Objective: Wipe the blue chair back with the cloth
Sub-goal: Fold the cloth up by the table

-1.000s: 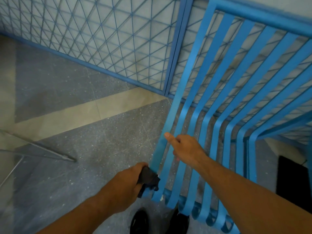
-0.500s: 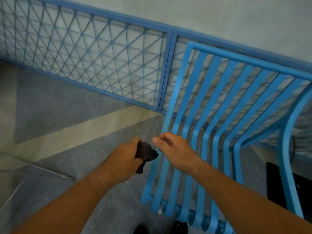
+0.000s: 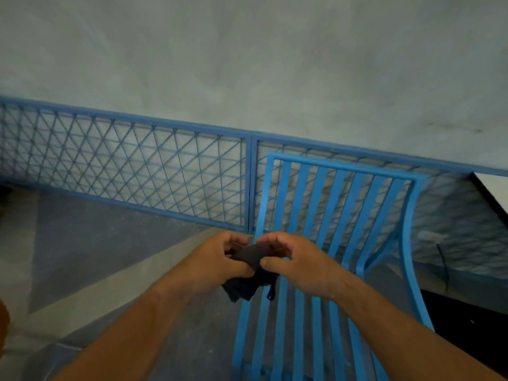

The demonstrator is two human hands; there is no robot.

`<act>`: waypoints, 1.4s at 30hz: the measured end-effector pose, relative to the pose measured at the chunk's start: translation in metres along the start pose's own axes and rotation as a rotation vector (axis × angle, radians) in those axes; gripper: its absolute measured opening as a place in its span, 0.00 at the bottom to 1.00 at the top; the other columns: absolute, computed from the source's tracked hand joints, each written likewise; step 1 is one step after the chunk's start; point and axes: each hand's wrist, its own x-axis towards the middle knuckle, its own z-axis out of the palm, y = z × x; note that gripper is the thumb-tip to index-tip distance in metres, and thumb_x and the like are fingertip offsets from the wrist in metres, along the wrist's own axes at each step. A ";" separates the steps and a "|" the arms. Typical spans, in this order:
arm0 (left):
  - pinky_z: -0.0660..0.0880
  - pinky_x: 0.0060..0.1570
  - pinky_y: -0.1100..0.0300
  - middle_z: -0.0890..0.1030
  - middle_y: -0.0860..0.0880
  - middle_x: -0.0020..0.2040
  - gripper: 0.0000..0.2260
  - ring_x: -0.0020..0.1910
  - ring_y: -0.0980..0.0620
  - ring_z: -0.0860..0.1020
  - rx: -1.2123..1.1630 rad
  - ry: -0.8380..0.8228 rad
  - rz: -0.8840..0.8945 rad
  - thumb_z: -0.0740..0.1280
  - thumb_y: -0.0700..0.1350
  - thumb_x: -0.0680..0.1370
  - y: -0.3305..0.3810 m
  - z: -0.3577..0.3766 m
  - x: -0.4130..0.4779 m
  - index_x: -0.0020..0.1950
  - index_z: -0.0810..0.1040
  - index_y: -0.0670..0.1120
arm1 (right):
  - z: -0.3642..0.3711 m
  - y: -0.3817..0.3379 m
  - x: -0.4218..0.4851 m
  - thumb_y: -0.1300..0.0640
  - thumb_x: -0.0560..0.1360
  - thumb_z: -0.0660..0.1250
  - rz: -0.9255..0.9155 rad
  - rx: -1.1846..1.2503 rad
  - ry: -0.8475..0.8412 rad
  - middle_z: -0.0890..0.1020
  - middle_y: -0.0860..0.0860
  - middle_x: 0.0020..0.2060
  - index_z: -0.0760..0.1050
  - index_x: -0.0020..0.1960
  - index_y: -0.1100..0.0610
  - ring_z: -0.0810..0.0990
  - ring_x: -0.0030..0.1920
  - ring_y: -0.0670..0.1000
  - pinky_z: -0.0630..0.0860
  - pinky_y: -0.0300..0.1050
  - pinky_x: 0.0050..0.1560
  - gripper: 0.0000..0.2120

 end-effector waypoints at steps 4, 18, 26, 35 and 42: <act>0.77 0.53 0.50 0.83 0.45 0.50 0.21 0.50 0.46 0.81 -0.193 -0.033 0.028 0.73 0.40 0.62 0.032 -0.005 -0.018 0.54 0.77 0.46 | -0.019 -0.024 -0.023 0.60 0.77 0.67 -0.017 0.047 0.113 0.84 0.50 0.46 0.78 0.54 0.51 0.82 0.46 0.47 0.80 0.44 0.49 0.07; 0.81 0.42 0.51 0.85 0.43 0.44 0.05 0.44 0.47 0.84 -0.323 0.053 0.136 0.66 0.41 0.77 0.126 0.146 -0.047 0.50 0.81 0.44 | -0.109 -0.005 -0.153 0.65 0.78 0.64 -0.055 0.340 0.467 0.79 0.50 0.35 0.73 0.49 0.60 0.77 0.33 0.43 0.73 0.38 0.34 0.02; 0.81 0.36 0.53 0.85 0.45 0.43 0.04 0.41 0.49 0.84 -0.234 -0.040 0.277 0.65 0.41 0.79 0.189 0.309 -0.068 0.50 0.78 0.45 | -0.200 0.042 -0.290 0.64 0.78 0.63 -0.043 0.388 0.637 0.83 0.59 0.48 0.75 0.54 0.57 0.81 0.42 0.48 0.79 0.43 0.42 0.06; 0.81 0.37 0.52 0.83 0.42 0.45 0.04 0.42 0.47 0.84 -0.196 -0.250 0.366 0.65 0.38 0.78 0.243 0.462 -0.091 0.51 0.78 0.45 | -0.277 0.096 -0.428 0.65 0.72 0.68 0.010 0.287 0.868 0.81 0.57 0.48 0.75 0.53 0.55 0.82 0.45 0.56 0.81 0.48 0.42 0.12; 0.79 0.35 0.59 0.81 0.45 0.46 0.11 0.43 0.52 0.80 -0.073 -0.333 0.432 0.68 0.35 0.74 0.251 0.529 -0.079 0.53 0.76 0.47 | -0.306 0.133 -0.471 0.66 0.72 0.66 0.145 0.231 0.994 0.82 0.55 0.47 0.76 0.49 0.51 0.83 0.40 0.55 0.81 0.54 0.41 0.12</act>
